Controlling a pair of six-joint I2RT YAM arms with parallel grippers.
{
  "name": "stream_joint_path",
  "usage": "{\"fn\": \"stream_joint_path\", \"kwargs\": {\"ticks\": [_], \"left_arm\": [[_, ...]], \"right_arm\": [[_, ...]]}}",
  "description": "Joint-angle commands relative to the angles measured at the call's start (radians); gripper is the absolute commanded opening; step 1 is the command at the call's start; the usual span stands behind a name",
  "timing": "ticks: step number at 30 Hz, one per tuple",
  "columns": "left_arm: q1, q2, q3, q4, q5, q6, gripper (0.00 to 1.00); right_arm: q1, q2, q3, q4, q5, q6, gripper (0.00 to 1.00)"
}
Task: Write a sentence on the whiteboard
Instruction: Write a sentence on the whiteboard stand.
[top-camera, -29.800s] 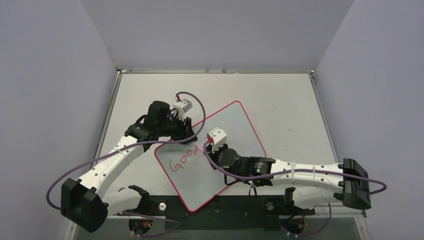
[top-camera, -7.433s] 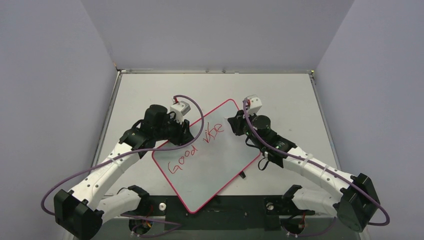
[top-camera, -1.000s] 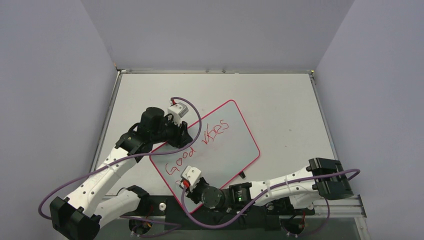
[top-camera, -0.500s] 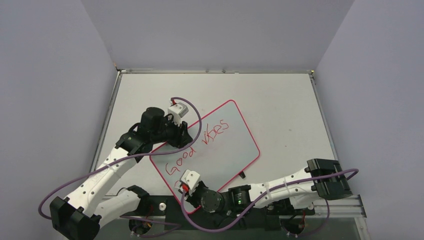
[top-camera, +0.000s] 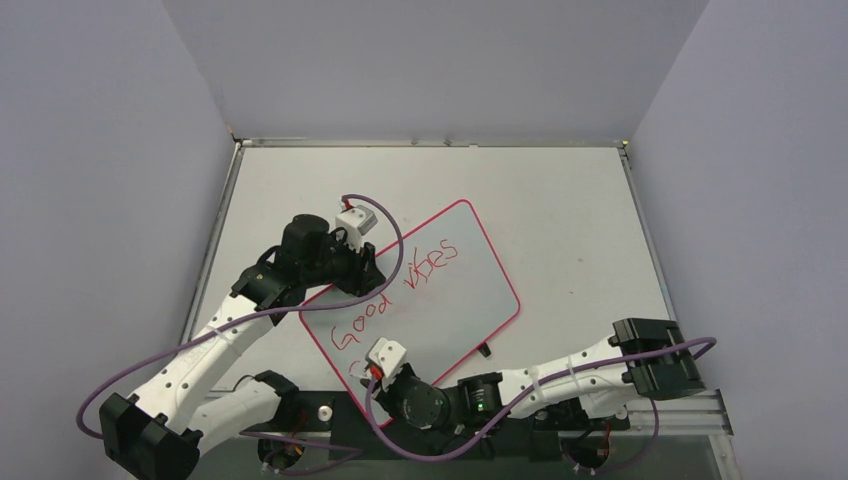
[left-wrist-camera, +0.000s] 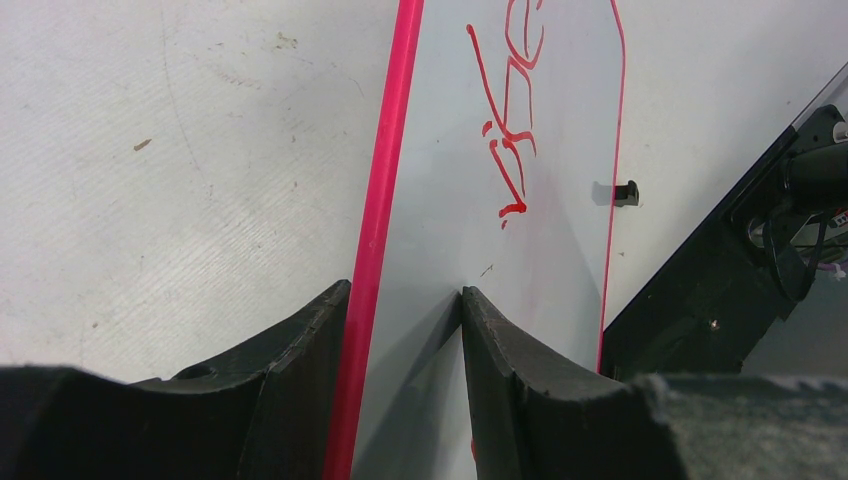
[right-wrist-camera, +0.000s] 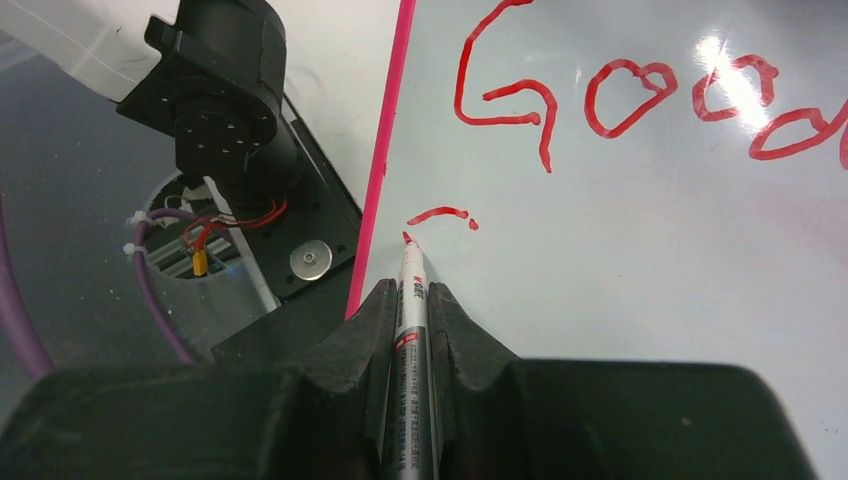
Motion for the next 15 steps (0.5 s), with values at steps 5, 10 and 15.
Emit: {"fn": "stream_joint_path", "kwargs": {"ticks": [5, 10, 15], "left_arm": [[-0.008, -0.012, 0.017, 0.074, -0.05, 0.024, 0.0], [-0.008, -0.013, 0.018, 0.075, -0.05, 0.024, 0.0], [-0.009, -0.009, 0.017, 0.075, -0.05, 0.024, 0.0]], "right_arm": [[0.005, -0.027, -0.026, -0.029, 0.1, 0.069, 0.0], [0.005, -0.038, -0.034, -0.052, 0.132, 0.087, 0.0], [0.005, -0.037, -0.035, -0.072, 0.136, 0.094, 0.0]]}}
